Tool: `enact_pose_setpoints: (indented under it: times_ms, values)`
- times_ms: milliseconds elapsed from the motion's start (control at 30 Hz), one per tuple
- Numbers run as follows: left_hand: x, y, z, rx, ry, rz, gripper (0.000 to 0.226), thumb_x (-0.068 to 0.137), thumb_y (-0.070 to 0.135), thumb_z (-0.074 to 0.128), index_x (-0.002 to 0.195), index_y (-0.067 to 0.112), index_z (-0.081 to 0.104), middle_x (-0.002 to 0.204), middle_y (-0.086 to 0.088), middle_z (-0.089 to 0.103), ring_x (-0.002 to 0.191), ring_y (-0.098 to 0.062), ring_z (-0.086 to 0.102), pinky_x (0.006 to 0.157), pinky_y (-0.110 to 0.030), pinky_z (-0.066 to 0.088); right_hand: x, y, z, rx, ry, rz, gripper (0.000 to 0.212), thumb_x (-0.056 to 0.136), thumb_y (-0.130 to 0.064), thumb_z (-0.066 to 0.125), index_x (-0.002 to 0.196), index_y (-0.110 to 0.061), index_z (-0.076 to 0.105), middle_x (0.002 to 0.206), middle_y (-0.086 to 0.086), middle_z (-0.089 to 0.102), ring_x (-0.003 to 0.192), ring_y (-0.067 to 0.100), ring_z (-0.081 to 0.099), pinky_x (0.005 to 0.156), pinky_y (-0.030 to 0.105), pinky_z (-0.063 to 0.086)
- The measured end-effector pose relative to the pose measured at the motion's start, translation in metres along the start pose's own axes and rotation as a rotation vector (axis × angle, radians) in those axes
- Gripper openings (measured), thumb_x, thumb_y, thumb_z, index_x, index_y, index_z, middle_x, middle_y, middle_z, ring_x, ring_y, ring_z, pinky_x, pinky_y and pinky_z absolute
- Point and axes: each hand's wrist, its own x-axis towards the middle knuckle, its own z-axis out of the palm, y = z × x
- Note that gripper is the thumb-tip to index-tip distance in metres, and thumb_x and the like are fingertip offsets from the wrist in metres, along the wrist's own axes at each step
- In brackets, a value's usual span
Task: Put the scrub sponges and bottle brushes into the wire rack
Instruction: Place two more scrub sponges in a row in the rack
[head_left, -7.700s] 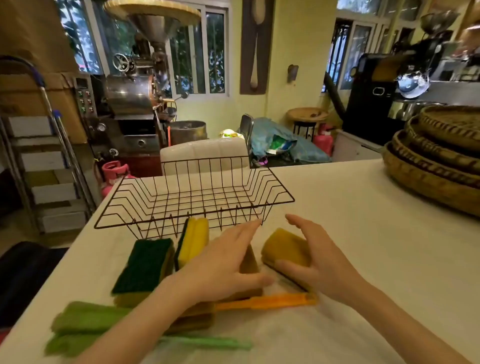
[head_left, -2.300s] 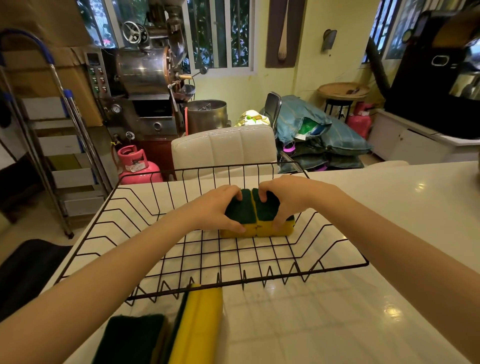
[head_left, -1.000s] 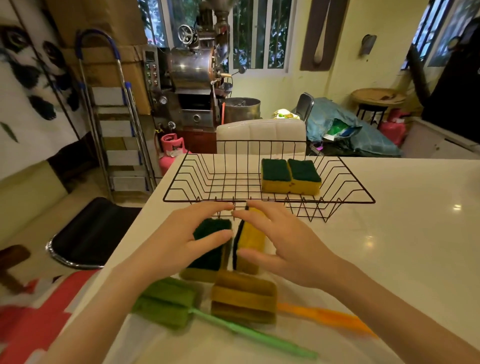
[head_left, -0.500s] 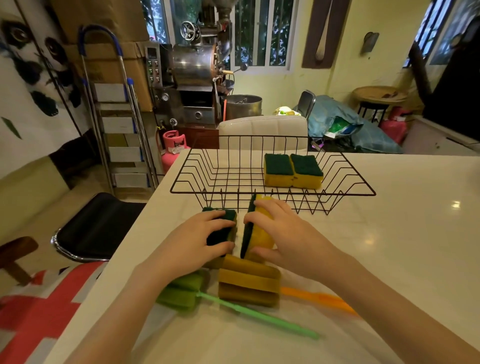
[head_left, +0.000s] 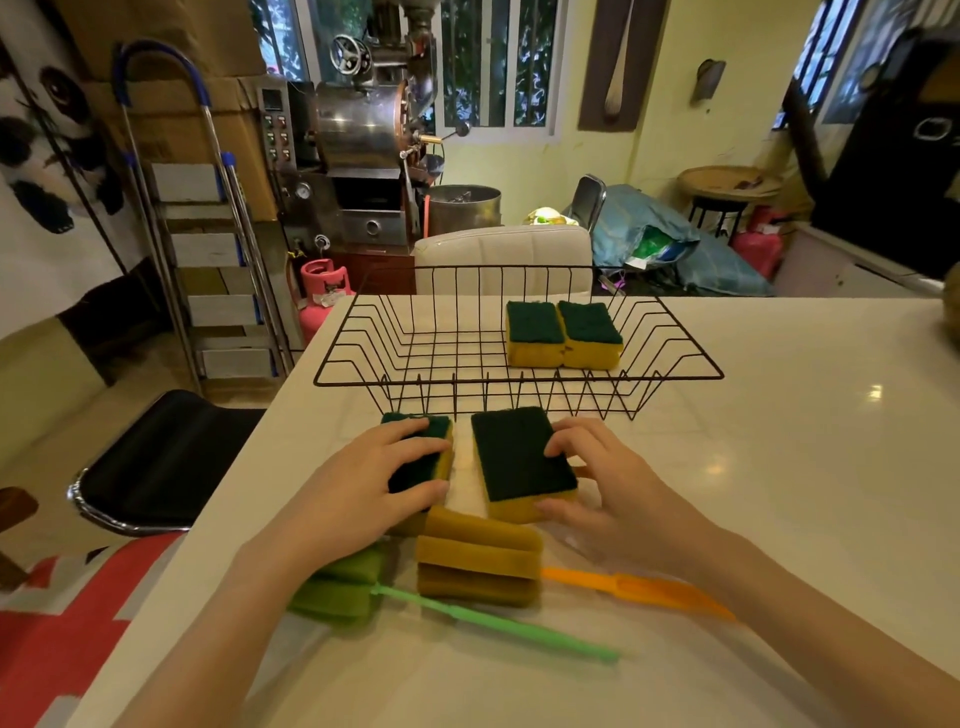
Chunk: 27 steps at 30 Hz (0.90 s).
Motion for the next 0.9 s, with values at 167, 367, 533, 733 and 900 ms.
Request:
enact_pose_setpoints:
  times_ms: [167,367,533,733,900]
  values:
    - [0.001,-0.002,-0.004,-0.045,-0.049,0.008,0.051,0.084,0.042,0.052,0.132,0.038,0.036,0.148,0.012,0.027,0.135,-0.008,0.024,0.11,-0.03,0.025,0.012,-0.012,-0.018,-0.179,-0.056,-0.046,0.042,0.077,-0.045,0.062,0.113,-0.026,0.049,0.14,-0.007,0.037,0.126,0.007,0.033,0.096,0.02,0.033]
    - [0.012,-0.015,-0.033,-0.216,-0.199,-0.003,0.04,0.066,0.034,0.068,0.1,0.046,0.05,0.132,0.016,0.039,0.127,-0.009,0.035,0.099,-0.019,0.032,0.043,-0.028,-0.036,-0.234,-0.329,-0.112,0.051,0.073,-0.037,0.07,0.118,-0.026,0.048,0.144,-0.003,0.034,0.132,0.014,0.028,0.099,0.023,0.03]
    - [0.024,-0.013,-0.047,-0.027,-0.399,-0.022,0.051,0.063,0.037,0.076,0.108,0.037,0.052,0.148,0.014,0.021,0.137,-0.012,0.017,0.107,-0.028,0.02,0.066,-0.034,-0.037,-0.235,-0.536,-0.012,0.055,0.069,-0.031,0.076,0.113,-0.027,0.045,0.123,-0.001,0.042,0.11,0.018,0.041,0.072,0.018,0.041]
    - [0.032,-0.011,-0.036,0.125,-0.377,0.033,0.051,0.061,0.033,0.079,0.099,0.032,0.045,0.134,0.009,0.033,0.118,-0.012,0.034,0.089,-0.021,0.035,0.071,-0.038,-0.035,-0.261,-0.588,0.038,0.055,0.068,-0.023,0.077,0.111,-0.027,0.042,0.11,-0.005,0.039,0.098,0.015,0.041,0.061,0.018,0.038]
    - [0.031,-0.017,-0.038,0.086,-0.3,0.1,0.046,0.057,0.033,0.079,0.085,0.038,0.043,0.104,0.008,0.046,0.097,-0.013,0.044,0.077,-0.026,0.045,0.066,-0.037,-0.04,-0.244,-0.525,0.034,0.054,0.067,-0.024,0.076,0.112,-0.025,0.046,0.11,-0.004,0.042,0.098,0.015,0.043,0.063,0.018,0.04]
